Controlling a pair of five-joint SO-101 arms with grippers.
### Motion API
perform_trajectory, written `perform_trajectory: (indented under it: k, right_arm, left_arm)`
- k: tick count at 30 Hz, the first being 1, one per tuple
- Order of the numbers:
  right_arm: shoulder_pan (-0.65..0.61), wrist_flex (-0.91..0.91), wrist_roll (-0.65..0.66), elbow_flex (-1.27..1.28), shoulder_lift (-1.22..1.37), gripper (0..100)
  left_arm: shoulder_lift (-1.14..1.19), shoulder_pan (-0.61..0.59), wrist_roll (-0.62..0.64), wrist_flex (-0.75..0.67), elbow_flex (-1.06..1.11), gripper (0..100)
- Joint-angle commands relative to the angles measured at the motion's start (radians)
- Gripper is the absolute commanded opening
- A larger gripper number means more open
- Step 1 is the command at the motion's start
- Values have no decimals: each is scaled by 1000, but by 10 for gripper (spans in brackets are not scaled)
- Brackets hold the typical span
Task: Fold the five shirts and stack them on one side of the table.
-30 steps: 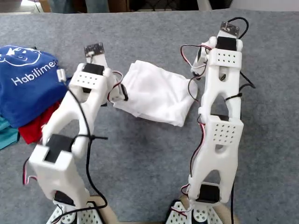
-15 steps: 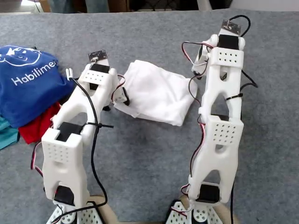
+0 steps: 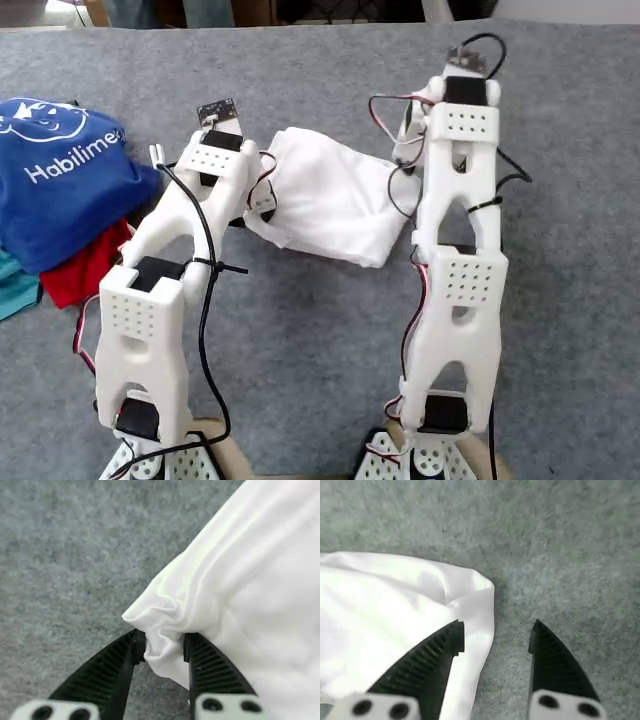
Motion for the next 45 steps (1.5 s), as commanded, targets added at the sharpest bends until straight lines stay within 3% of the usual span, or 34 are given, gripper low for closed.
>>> perform_trajectory:
  k: [1, 13, 18, 27, 45]
  right_arm:
    - [-11, 6, 9, -41, 27, 209]
    - [-15, -52, 18, -42, 137, 202]
    - [-20, -52, 18, -42, 139, 87]
    - [-12, -66, 17, -58, 137, 45]
    - [120, 46, 46, -206, 137, 28]
  left_arm:
    - [0, -5, 5, -9, -28, 139]
    - [5, -7, -41, -17, -28, 134]
    - [6, -12, -46, -41, -44, 26]
    - [6, -15, -91, -69, -61, 29]
    - [6, 31, -109, -299, -84, 27]
